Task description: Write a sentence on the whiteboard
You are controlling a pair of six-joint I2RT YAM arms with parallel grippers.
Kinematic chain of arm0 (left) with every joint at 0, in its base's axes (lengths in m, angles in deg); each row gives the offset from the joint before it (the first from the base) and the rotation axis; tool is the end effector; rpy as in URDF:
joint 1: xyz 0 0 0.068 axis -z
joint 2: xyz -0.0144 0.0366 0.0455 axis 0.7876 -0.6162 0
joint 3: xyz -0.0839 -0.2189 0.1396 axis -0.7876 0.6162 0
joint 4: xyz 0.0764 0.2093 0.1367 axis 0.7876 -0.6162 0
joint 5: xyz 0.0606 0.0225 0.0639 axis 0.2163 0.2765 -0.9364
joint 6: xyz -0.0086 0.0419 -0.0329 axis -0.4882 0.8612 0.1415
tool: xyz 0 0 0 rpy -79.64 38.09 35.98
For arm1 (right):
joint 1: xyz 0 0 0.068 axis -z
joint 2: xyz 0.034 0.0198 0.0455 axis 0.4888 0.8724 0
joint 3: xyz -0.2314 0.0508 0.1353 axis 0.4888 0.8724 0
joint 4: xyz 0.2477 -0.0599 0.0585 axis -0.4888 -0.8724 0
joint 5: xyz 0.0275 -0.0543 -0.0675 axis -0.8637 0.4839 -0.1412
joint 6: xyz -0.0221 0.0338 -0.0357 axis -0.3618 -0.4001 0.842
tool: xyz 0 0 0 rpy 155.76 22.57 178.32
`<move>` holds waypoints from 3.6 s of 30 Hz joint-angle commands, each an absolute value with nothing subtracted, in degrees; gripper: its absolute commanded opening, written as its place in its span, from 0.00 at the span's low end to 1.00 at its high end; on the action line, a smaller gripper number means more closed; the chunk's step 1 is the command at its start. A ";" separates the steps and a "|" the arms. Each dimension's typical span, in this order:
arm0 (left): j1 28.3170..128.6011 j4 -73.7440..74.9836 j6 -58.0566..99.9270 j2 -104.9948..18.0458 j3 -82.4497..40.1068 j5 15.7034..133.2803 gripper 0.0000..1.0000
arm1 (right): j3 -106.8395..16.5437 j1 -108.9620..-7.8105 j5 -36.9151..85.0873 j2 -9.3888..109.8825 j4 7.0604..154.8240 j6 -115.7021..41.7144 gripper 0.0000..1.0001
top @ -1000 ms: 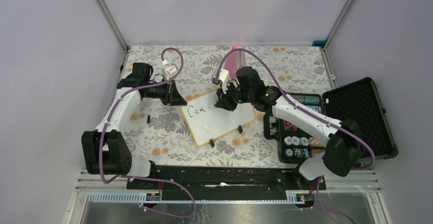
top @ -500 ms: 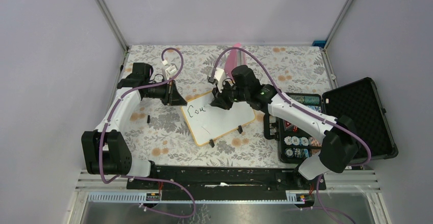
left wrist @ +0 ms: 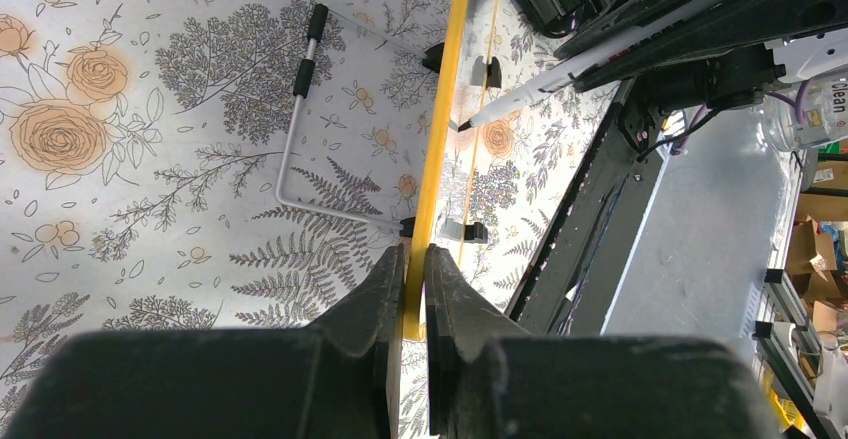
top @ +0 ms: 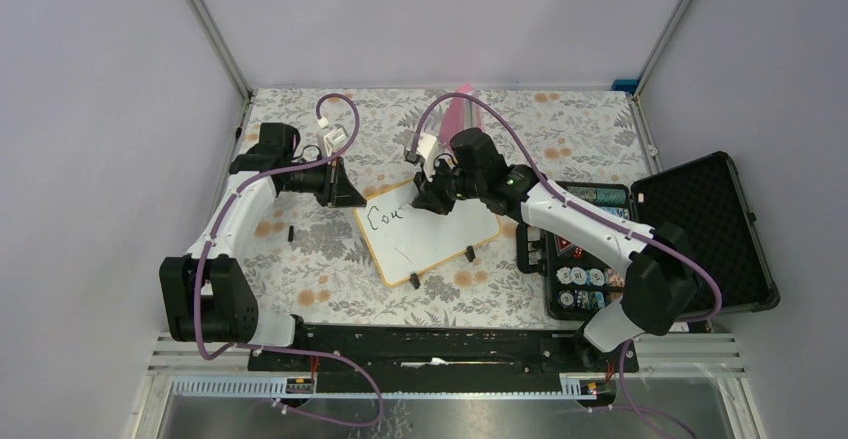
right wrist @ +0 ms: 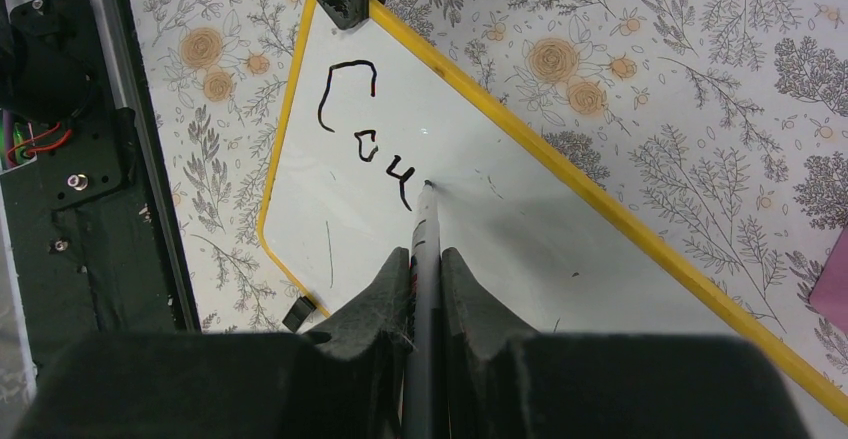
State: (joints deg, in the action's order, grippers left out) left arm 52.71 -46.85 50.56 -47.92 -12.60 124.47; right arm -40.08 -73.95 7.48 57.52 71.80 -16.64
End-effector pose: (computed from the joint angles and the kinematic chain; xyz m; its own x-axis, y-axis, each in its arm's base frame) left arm 0.2690 -0.0338 0.2808 -0.7092 0.1724 -0.6836 0.6633 0.4918 -0.5641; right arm 0.2445 0.2624 0.3105 -0.1087 -0.4077 -0.9066 -0.9520 0.3051 -0.0231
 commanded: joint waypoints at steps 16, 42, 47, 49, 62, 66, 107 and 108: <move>52.49 -46.13 51.49 -47.01 -12.55 123.83 0.00 | -38.44 -74.13 10.37 55.30 73.78 -15.15 0.00; 52.49 -46.13 51.58 -46.82 -12.37 123.81 0.00 | -41.03 -73.39 9.23 56.82 73.55 -17.11 0.00; 52.50 -46.13 51.59 -46.97 -12.53 123.94 0.00 | -41.22 -72.83 9.75 56.75 73.45 -17.16 0.00; 52.50 -46.13 51.51 -47.04 -12.55 123.93 0.00 | -41.16 -72.53 9.78 56.67 73.52 -17.15 0.00; 52.53 -46.13 51.67 -46.72 -12.29 123.63 0.00 | -39.52 -71.41 4.53 51.43 71.00 -17.54 0.00; 52.51 -46.13 51.67 -46.92 -12.37 123.82 0.00 | -38.74 -70.89 5.95 51.66 70.99 -17.01 0.00; 52.53 -46.13 51.87 -46.93 -12.15 123.85 0.00 | -41.68 -72.25 7.09 57.65 73.29 -17.49 0.00; 52.49 -46.13 51.92 -46.91 -12.15 123.80 0.00 | -41.63 -72.32 7.08 57.70 73.30 -17.49 0.00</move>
